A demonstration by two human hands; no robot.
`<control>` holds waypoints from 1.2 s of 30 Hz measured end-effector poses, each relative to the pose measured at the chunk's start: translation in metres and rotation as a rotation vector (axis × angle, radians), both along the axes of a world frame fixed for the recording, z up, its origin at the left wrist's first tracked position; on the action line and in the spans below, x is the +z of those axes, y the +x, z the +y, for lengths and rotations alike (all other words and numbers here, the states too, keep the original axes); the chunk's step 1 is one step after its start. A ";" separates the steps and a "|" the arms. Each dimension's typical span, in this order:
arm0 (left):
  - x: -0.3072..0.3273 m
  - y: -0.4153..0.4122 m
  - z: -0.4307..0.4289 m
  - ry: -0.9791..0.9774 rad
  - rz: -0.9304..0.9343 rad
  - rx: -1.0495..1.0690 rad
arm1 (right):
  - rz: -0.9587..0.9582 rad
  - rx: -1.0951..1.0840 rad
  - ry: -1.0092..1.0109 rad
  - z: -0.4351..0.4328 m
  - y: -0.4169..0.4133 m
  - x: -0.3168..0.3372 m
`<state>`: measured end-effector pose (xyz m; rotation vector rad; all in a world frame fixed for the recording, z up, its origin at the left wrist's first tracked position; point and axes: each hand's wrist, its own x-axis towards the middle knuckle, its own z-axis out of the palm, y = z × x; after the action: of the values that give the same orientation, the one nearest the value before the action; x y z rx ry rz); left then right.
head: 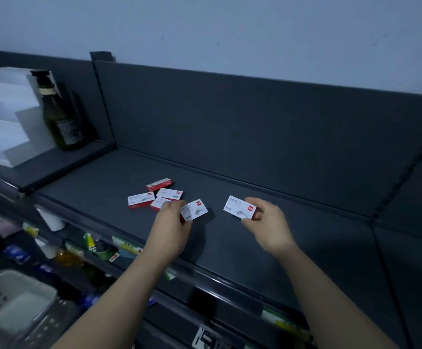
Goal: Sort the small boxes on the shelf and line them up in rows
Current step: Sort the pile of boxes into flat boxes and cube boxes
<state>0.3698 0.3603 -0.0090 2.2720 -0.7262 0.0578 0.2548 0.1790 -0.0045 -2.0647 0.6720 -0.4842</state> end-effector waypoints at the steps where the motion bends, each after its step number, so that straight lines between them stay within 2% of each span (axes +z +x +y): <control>1: -0.001 0.009 0.009 0.011 0.001 0.023 | 0.002 0.003 -0.005 0.009 0.009 0.000; 9: -0.011 0.072 0.047 0.071 0.040 0.166 | 0.009 0.053 0.048 0.055 0.082 -0.001; 16: -0.023 0.122 0.040 0.124 0.061 0.195 | 0.049 0.078 -0.004 0.057 0.139 -0.010; 20: -0.030 0.142 0.030 0.215 0.050 0.201 | 0.085 0.057 -0.037 0.054 0.170 -0.022; 25: -0.035 0.162 0.028 0.175 0.082 0.216 | 0.154 0.084 -0.103 0.058 0.192 -0.037; 27: -0.036 0.169 0.031 0.156 0.087 0.179 | 0.142 0.172 -0.082 0.059 0.195 -0.040; 31: -0.046 0.183 0.044 0.183 0.072 -0.027 | 0.205 0.368 -0.049 0.060 0.184 -0.037; 36: -0.058 0.194 0.059 0.220 0.010 -0.160 | 0.233 0.319 -0.066 0.071 0.181 -0.027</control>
<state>0.5637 0.4193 -0.0666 2.4095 -0.9466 -0.1145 0.4355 0.2497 -0.0311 -2.2598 0.4500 -0.0851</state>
